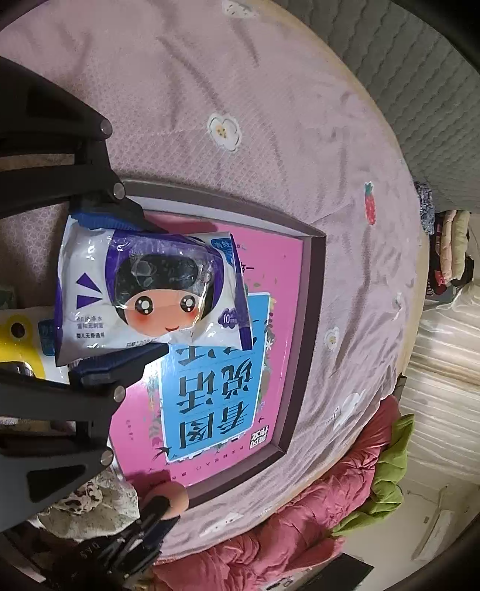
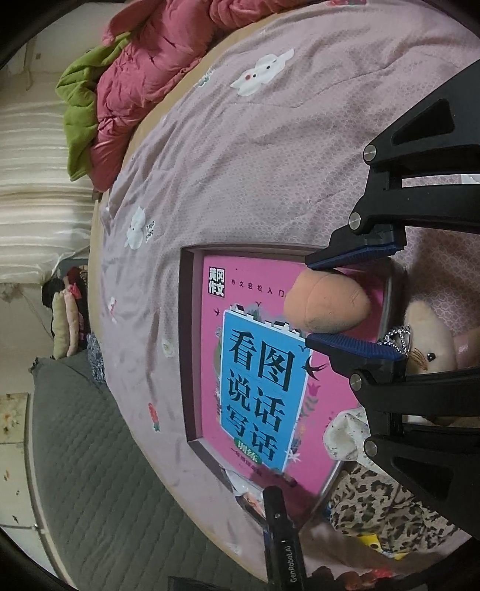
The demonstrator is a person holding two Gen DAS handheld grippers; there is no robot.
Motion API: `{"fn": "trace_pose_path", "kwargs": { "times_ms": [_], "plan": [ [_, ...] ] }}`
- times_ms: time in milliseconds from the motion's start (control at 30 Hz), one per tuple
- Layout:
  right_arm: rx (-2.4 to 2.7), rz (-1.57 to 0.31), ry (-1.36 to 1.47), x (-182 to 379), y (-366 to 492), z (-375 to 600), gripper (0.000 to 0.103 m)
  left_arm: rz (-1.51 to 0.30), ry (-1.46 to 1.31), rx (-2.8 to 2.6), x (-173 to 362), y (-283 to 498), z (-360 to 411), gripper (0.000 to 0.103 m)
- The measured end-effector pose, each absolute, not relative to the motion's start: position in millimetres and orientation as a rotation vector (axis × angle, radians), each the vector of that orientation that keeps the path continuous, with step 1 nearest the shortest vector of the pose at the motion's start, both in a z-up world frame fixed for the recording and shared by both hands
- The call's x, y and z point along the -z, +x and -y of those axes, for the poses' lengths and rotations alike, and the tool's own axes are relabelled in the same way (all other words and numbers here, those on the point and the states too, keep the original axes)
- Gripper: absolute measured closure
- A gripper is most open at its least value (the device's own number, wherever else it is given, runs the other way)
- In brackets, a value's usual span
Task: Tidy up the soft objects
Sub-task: 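Carry wipes pack with left tool over the box while right tool drops sponge inside, then lower the wipes pack onto the book and open the left tool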
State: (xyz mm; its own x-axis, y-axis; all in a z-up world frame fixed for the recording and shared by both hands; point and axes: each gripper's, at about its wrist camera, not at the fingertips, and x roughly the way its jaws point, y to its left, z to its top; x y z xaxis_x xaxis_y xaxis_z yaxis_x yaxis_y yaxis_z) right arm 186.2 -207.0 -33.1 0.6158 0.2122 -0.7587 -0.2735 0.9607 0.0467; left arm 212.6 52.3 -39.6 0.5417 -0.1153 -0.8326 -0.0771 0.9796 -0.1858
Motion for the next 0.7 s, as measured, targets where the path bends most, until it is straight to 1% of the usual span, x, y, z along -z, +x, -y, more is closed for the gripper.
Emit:
{"fn": "trace_pose_path", "kwargs": {
  "times_ms": [200,300,367,500,700],
  "plan": [
    [-0.282,-0.836,-0.073,29,183,209,0.065,-1.022,-0.168,-0.014,44,219,-50,0.049],
    [-0.289,-0.815,-0.065,26,179,212,0.061,-1.018,-0.129,-0.028,46,221,-45,0.047],
    [-0.276,-0.804,-0.067,25,178,214,0.054,-1.028,-0.123,-0.031,49,224,-45,0.047],
    [-0.269,-0.8,-0.05,24,178,219,0.053,-1.023,-0.09,-0.048,53,230,-43,0.047],
    [-0.255,-0.771,-0.039,21,176,223,0.051,-0.975,-0.125,-0.023,48,229,-48,0.045]
  ]
}}
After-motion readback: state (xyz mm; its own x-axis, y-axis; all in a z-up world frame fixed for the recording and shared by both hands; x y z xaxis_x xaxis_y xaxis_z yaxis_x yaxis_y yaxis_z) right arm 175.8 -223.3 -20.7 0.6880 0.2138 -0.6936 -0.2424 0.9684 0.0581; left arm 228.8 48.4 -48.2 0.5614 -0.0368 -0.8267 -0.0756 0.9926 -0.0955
